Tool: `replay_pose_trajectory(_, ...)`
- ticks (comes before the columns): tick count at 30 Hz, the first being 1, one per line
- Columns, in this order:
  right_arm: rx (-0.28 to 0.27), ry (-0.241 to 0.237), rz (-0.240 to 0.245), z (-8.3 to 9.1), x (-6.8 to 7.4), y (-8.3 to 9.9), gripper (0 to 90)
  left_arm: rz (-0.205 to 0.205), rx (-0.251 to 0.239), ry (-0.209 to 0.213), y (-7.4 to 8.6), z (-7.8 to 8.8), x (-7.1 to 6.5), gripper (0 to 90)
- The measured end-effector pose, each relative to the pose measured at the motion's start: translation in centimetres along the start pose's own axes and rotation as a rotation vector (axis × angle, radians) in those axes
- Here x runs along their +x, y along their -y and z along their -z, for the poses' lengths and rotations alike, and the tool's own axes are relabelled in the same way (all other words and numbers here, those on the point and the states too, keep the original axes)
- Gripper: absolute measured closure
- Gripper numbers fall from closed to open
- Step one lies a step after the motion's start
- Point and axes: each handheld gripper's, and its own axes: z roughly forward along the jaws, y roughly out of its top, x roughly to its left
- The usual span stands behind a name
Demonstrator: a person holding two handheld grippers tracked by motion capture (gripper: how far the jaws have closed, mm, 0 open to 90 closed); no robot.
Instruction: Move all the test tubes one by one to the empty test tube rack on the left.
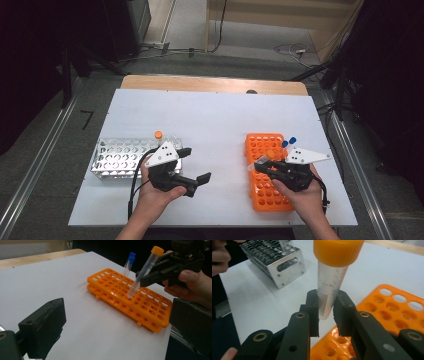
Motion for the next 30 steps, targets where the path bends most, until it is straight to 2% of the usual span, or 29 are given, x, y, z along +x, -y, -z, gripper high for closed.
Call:
replay_pose_trajectory(8,0.021,-0.063,0.026,-1.5,2.2,-0.5,72.6,-0.022,-0.007,0.046,-0.2,-0.7,-1.1,7.3)
replay_pose_trajectory(18,0.055,-0.128,0.051,-3.4,4.6,-0.9,72.7,-0.057,-0.008,0.113,-0.4,-1.8,-2.5,26.2)
replay_pose_trajectory(30,0.083,-0.183,0.102,-4.8,6.8,-1.1,72.7,-0.078,0.038,0.173,-0.2,-3.3,-3.4,50.0)
